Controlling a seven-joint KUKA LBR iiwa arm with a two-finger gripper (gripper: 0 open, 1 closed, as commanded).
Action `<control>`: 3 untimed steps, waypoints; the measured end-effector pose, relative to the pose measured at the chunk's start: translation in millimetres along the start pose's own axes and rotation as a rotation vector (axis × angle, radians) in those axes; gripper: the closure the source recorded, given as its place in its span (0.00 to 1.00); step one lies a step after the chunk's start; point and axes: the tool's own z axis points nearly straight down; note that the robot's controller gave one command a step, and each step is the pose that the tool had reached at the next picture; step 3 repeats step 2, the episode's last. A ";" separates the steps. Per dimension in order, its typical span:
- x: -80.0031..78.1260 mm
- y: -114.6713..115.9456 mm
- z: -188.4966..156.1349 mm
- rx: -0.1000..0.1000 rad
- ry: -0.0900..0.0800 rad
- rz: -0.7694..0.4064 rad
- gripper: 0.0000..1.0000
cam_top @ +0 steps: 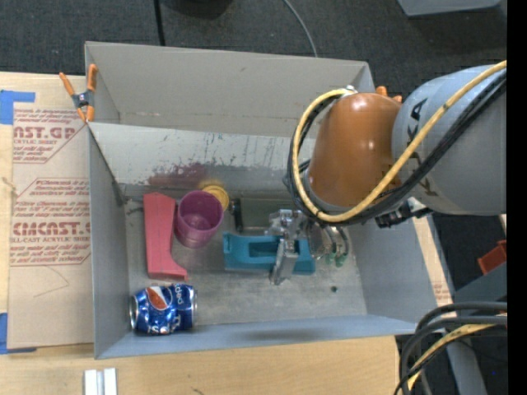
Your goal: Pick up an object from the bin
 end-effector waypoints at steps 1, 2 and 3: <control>0.3 -0.1 0.2 0.000 0.001 0.000 1.00; -13.3 8.9 -89.0 0.001 0.003 -0.080 1.00; -13.3 8.9 -89.0 0.001 0.003 -0.080 1.00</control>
Offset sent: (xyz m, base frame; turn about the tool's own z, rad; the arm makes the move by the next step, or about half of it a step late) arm 0.0139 0.0079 0.0917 -0.0794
